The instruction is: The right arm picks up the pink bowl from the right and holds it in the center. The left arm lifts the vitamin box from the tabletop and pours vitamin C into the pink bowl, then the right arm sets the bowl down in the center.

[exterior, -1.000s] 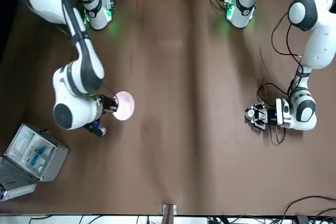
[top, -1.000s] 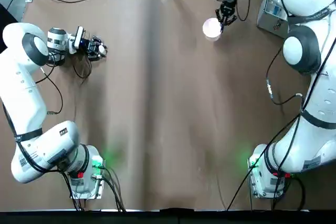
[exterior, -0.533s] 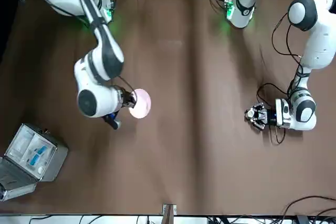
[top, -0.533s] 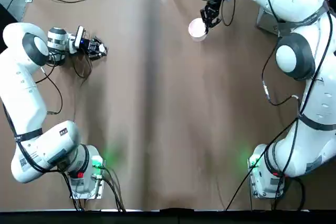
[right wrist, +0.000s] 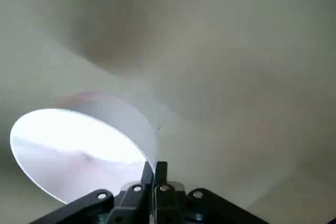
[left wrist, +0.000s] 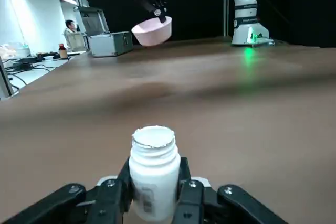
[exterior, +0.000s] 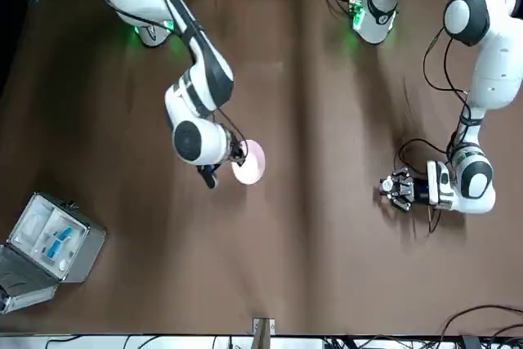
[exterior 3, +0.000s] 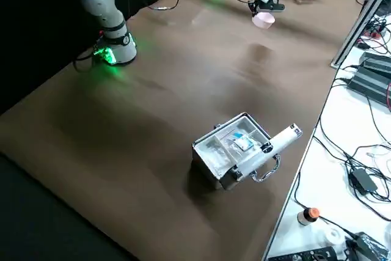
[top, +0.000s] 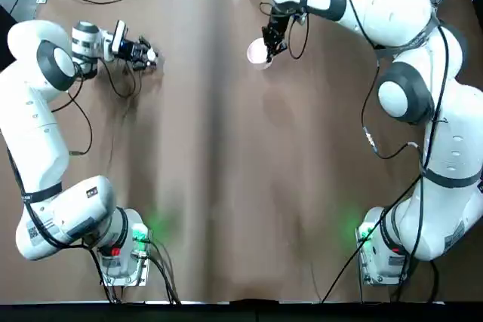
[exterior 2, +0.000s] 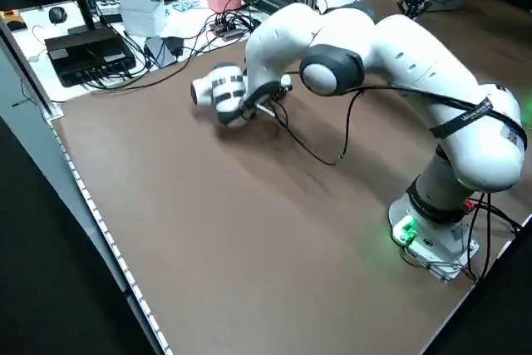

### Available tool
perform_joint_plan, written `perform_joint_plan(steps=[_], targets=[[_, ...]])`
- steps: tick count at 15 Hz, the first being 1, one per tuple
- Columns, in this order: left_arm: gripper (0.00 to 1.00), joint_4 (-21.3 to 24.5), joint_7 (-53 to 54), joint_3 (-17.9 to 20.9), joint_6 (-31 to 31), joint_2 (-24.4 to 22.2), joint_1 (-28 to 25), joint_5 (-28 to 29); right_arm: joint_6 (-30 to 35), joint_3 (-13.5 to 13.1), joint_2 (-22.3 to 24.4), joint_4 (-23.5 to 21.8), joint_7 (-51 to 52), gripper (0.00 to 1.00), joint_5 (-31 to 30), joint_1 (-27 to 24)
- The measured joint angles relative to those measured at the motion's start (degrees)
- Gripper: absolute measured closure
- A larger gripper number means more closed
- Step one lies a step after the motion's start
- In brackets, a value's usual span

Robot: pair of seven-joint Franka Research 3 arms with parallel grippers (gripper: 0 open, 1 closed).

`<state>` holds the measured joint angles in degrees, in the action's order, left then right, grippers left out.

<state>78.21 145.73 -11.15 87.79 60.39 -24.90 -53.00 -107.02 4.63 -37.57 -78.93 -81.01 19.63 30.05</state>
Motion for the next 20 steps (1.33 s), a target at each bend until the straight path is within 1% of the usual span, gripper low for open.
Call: perform_joint_plan(steps=[3,5,8,11,13,14,17,20], targets=[[0.65,-0.34,-2.42,-0.37,3.20,-5.09,3.72,-0.06,-3.66,0.00,-1.22,0.67,-7.72,0.98,0.26,1.88],[0.65,-0.29,-5.18,-1.40,5.03,-7.75,5.34,-0.07,-5.29,0.00,-1.92,1.50,-11.46,0.98,0.41,2.39],[0.65,0.11,-7.92,-4.15,8.42,-10.08,6.35,-0.06,-5.29,-0.31,-2.92,3.79,-14.71,0.98,3.29,2.36],[0.65,1.45,-9.57,-4.79,12.26,-12.37,9.30,-0.06,-5.28,-0.60,-3.48,5.08,-16.85,0.98,4.15,2.11],[0.65,2.43,-9.85,-5.29,15.95,-13.95,11.94,-0.06,-5.30,-0.53,-3.88,6.16,-19.58,0.98,4.22,2.36],[0.65,2.93,-12.31,-5.47,19.49,-15.51,15.29,-0.06,-5.31,-0.44,-4.71,7.65,-22.16,0.98,4.25,3.12],[0.65,3.11,-17.63,-5.53,23.87,-17.69,20.09,-0.06,-5.46,-0.41,-5.85,9.13,-24.46,0.98,4.25,4.30],[0.65,3.33,-20.64,-5.38,27.87,-19.39,23.83,0.48,-6.00,-0.41,-6.75,10.02,-25.72,0.98,4.25,4.85]])
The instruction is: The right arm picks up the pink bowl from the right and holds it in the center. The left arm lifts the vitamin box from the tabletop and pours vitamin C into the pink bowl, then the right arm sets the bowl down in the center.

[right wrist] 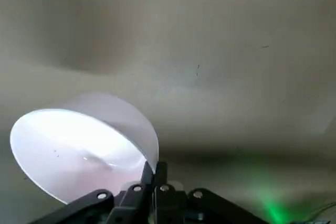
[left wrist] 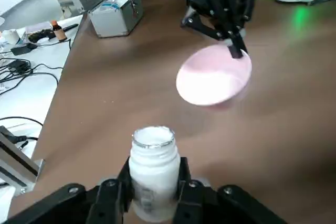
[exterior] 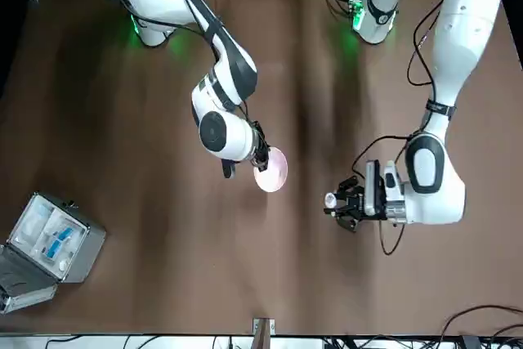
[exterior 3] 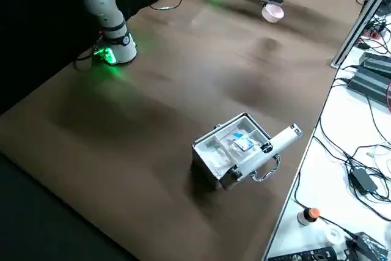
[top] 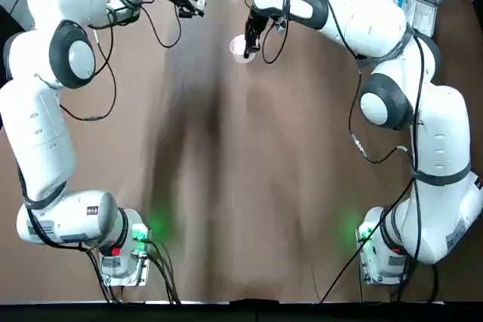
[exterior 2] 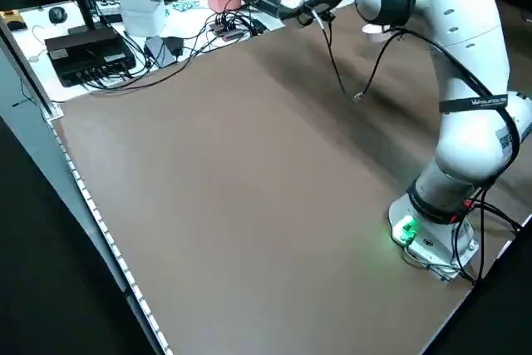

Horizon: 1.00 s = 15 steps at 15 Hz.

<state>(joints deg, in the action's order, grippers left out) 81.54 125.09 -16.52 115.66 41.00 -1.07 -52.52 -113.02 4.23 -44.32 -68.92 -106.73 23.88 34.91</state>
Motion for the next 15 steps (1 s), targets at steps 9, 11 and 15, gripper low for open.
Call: perform_joint_plan(steps=[9,11,15], targets=[[0.65,0.15,-6.84,0.25,11.96,-1.10,9.36,8.62,-0.35,-0.21,-0.35,0.34,-0.59,0.98,0.00,0.04],[0.65,0.18,-8.29,0.25,14.30,-1.12,10.79,12.53,-0.42,-0.21,-0.37,0.34,-0.68,0.98,0.00,0.04],[0.65,0.29,-10.03,0.27,18.02,-1.14,13.31,15.58,-1.13,-0.16,-0.41,0.35,-1.29,0.98,0.02,0.12]])
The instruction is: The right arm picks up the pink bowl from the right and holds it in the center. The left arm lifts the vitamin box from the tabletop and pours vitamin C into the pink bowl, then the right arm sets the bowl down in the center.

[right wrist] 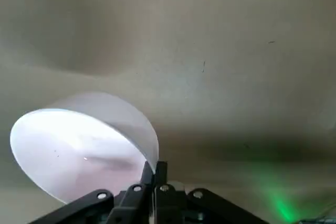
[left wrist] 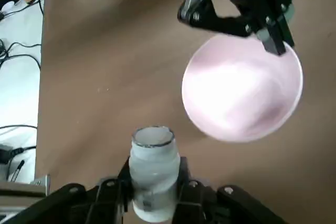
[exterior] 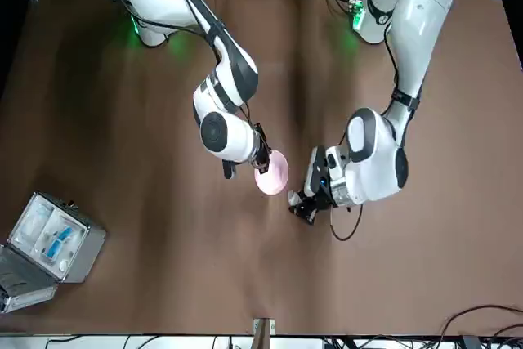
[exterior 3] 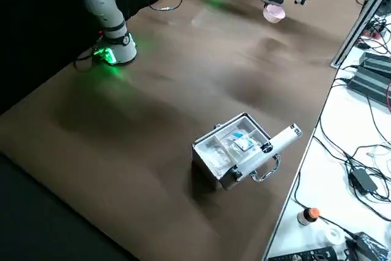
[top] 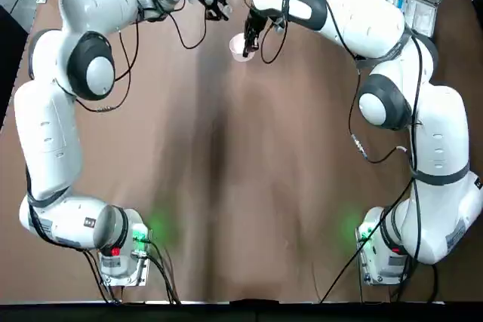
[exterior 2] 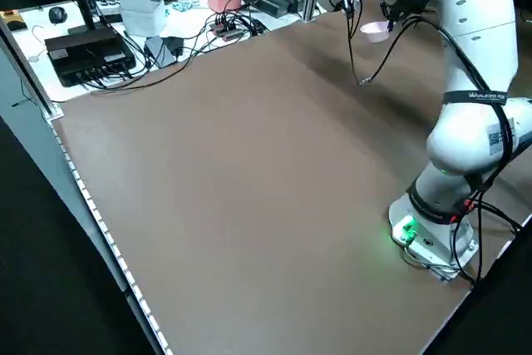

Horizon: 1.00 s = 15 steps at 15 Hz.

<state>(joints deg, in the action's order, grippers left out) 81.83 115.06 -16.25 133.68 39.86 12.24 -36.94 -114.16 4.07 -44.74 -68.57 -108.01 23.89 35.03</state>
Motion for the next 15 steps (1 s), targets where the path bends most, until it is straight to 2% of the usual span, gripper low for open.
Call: perform_joint_plan(steps=[3,6,11,15], targets=[[0.65,0.82,-1.88,0.11,2.67,-0.01,2.80,2.21,-0.08,-0.02,-0.04,0.00,-0.04,0.98,0.00,0.01],[0.65,2.76,-3.35,0.14,7.36,0.00,5.46,8.25,-0.11,-0.03,-0.09,0.00,-0.04,0.98,0.00,0.02],[0.65,3.43,-3.37,0.15,7.88,-0.04,6.31,15.69,-0.11,-0.16,-0.14,0.00,-0.04,0.98,0.00,-0.07],[0.65,3.84,-3.37,0.15,7.93,-1.04,6.74,19.16,-0.13,-0.11,-0.16,0.02,-0.03,0.98,0.00,0.02]])
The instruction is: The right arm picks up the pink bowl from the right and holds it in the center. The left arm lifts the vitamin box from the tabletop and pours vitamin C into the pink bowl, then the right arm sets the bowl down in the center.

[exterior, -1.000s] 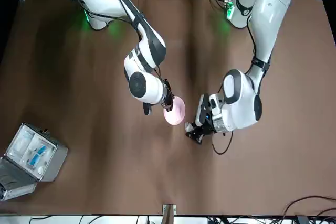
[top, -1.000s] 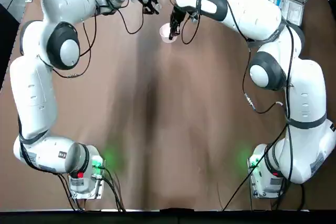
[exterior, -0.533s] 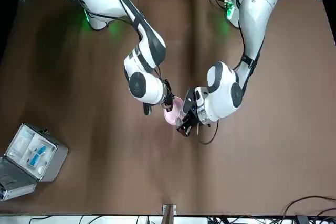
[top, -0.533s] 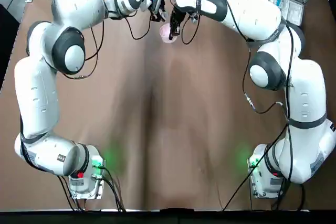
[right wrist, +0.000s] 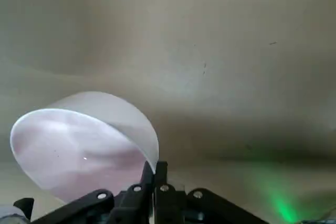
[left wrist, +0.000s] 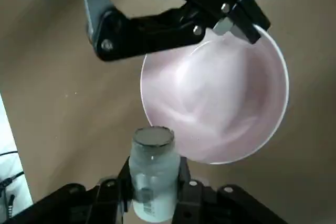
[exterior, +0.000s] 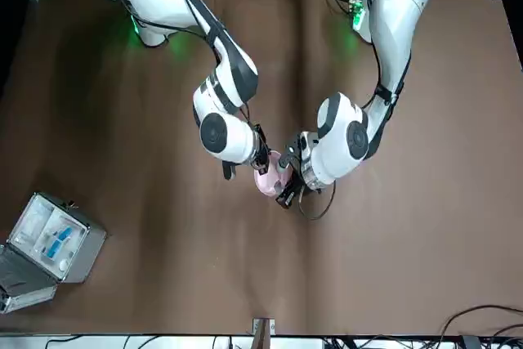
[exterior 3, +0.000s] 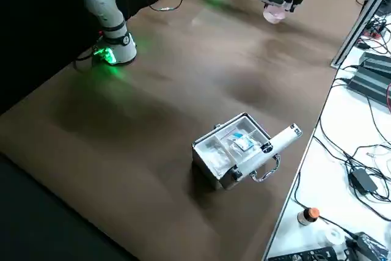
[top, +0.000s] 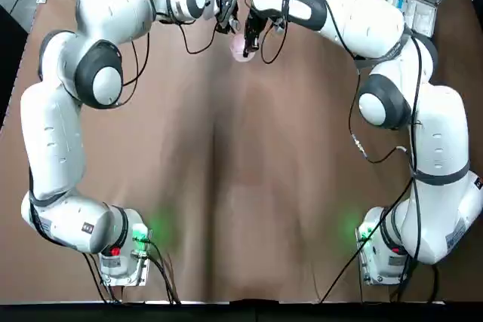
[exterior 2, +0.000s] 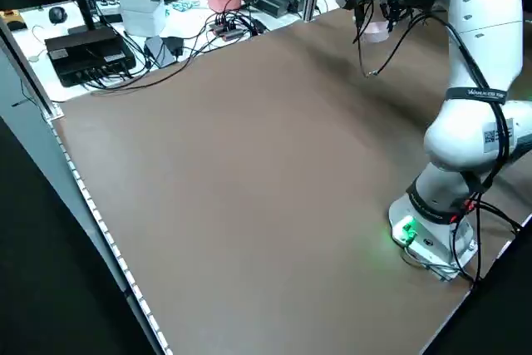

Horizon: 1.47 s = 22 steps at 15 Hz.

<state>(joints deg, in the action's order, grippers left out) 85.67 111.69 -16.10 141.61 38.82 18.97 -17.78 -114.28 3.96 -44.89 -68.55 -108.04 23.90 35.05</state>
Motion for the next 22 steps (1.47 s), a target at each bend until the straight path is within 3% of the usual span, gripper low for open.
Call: perform_joint_plan(steps=[8,22], targets=[[0.65,4.53,-0.18,0.01,2.60,-4.38,0.87,9.14,-0.02,-0.09,-0.02,0.07,0.00,0.98,0.00,-0.14],[0.65,8.28,-0.16,-0.09,6.86,-5.96,2.44,20.81,-0.04,-0.04,-0.02,0.29,0.00,0.98,0.00,-0.05]])
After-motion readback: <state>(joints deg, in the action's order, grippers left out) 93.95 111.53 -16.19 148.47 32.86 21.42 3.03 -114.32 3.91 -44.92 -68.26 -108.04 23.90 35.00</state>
